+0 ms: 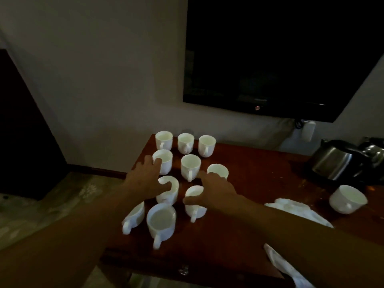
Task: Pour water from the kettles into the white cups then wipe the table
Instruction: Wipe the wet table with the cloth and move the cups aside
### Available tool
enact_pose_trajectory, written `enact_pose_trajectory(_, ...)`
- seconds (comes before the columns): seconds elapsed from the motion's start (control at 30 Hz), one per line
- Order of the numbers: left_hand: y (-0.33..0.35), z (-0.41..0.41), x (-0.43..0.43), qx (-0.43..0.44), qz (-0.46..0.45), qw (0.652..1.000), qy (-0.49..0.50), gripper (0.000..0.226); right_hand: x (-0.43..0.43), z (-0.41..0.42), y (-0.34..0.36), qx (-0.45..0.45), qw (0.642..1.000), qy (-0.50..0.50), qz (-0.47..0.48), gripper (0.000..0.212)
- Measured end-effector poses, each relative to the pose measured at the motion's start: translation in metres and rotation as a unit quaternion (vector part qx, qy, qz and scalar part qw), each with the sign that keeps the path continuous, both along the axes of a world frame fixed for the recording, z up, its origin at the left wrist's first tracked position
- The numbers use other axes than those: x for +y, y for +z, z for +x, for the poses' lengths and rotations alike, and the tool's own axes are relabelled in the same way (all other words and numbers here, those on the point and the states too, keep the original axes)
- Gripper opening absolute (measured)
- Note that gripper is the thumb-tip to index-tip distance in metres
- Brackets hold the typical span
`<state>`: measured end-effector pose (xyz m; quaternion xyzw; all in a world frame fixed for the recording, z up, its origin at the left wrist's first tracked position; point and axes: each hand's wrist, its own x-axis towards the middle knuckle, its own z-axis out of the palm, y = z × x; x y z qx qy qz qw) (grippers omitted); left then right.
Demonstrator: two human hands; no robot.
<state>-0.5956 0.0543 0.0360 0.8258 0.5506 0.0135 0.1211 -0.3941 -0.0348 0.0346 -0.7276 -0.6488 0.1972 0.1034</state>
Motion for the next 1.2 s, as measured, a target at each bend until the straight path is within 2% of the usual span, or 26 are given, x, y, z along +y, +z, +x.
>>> enact_pose_trajectory(0.1, 0.010, 0.045, -0.001, -0.019, 0.022, 0.999, -0.026, 0.075, -0.013, 0.049, 0.014, -0.011, 0.998, -0.054, -0.005, 0.092)
enact_pose_trajectory(0.27, 0.021, 0.151, -0.008, 0.009, 0.041, 0.996, -0.077, 0.088, -0.042, 0.143, 0.035, -0.040, 0.989, -0.144, -0.016, 0.098)
enact_pose_trajectory(0.4, 0.022, 0.252, -0.020, 0.029, 0.050, 0.988, -0.144, 0.090, -0.071, 0.224, 0.039, -0.049, 0.977, -0.206, -0.016, 0.096)
enact_pose_trajectory(0.57, 0.020, 0.369, -0.034, 0.065, 0.043, 0.976, -0.204, 0.091, -0.102, 0.320, 0.032, -0.050, 0.963, -0.263, -0.019, 0.082)
enact_pose_trajectory(0.8, -0.014, 0.500, -0.032, 0.096, 0.031, 0.957, -0.271, 0.089, -0.130, 0.439, -0.001, -0.042, 0.939, -0.338, -0.044, 0.084)
enact_pose_trajectory(1.03, -0.047, 0.575, -0.023, 0.137, -0.007, 0.943, -0.303, 0.091, -0.123, 0.506, -0.035, -0.039, 0.937, -0.341, -0.063, 0.101)
enact_pose_trajectory(1.2, -0.057, 0.581, -0.012, 0.162, -0.015, 0.943, -0.292, 0.089, -0.102, 0.507, -0.058, -0.014, 0.943, -0.324, -0.080, 0.097)
